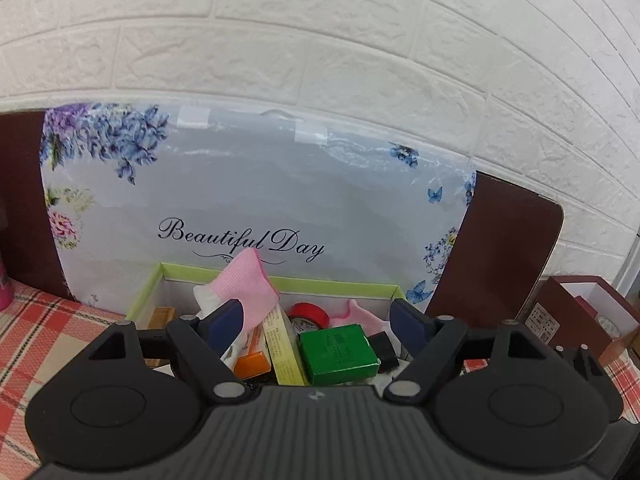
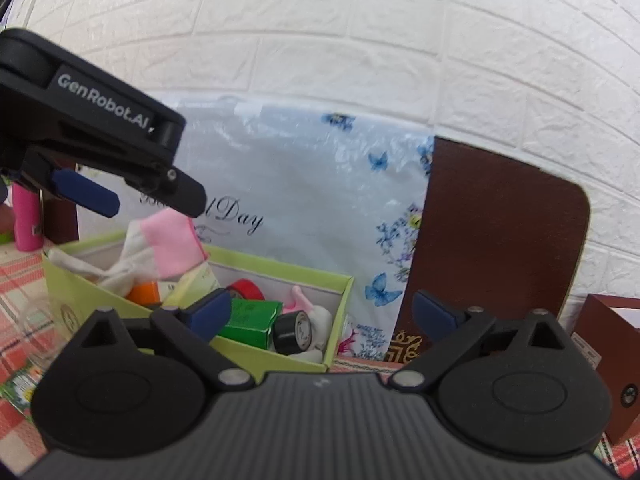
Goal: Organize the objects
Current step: 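Carry both tape rolls into the lime-green box and open both tools, then grasp the blue square box with the right tool while the left tool grasps the green-red printed box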
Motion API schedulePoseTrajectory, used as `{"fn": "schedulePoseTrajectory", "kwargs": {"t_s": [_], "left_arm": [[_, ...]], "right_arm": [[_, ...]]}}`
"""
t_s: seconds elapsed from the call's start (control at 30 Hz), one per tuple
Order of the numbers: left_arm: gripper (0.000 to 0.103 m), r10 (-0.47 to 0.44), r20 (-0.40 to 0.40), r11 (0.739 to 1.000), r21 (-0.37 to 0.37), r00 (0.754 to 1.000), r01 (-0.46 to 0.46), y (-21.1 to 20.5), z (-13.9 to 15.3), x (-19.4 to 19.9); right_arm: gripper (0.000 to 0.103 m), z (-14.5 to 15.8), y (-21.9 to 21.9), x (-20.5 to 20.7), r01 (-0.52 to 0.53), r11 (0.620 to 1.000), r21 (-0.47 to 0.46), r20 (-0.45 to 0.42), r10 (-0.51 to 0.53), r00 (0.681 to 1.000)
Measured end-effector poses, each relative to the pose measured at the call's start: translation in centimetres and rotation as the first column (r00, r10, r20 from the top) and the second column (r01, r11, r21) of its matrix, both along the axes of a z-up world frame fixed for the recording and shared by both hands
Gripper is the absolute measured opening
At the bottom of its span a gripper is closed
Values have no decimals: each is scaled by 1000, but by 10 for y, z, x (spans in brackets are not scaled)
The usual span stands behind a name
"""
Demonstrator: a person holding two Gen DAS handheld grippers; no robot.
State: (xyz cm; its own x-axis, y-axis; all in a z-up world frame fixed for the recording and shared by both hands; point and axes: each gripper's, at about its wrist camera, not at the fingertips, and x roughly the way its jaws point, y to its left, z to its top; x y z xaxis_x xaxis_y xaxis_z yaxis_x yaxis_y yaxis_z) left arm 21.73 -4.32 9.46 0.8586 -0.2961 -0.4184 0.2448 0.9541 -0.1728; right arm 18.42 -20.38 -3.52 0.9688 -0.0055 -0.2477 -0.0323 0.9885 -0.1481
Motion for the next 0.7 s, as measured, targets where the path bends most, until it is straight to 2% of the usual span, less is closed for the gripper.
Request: {"fn": "schedulePoseTrajectory", "kwargs": {"t_s": [0.27,0.43,0.57,0.7], "left_arm": [[84,2,75,1000,24,997,-4,4,22,-52],[85,22,97,1000,18,995,-24,17,19,-84],[86,70,72,997,11,995,-71,33,3,-103],[87,100,-24,995,-6,995,-101,45,-28,-114]], "right_arm": [[103,27,-3,-50,-11,999,47,64,8,998],[103,33,-1,-80,-29,996,83,75,23,997],[103,28,1,-101,-45,994,99,58,39,998],[103,12,5,-114,-59,992,112,8,59,998]]}}
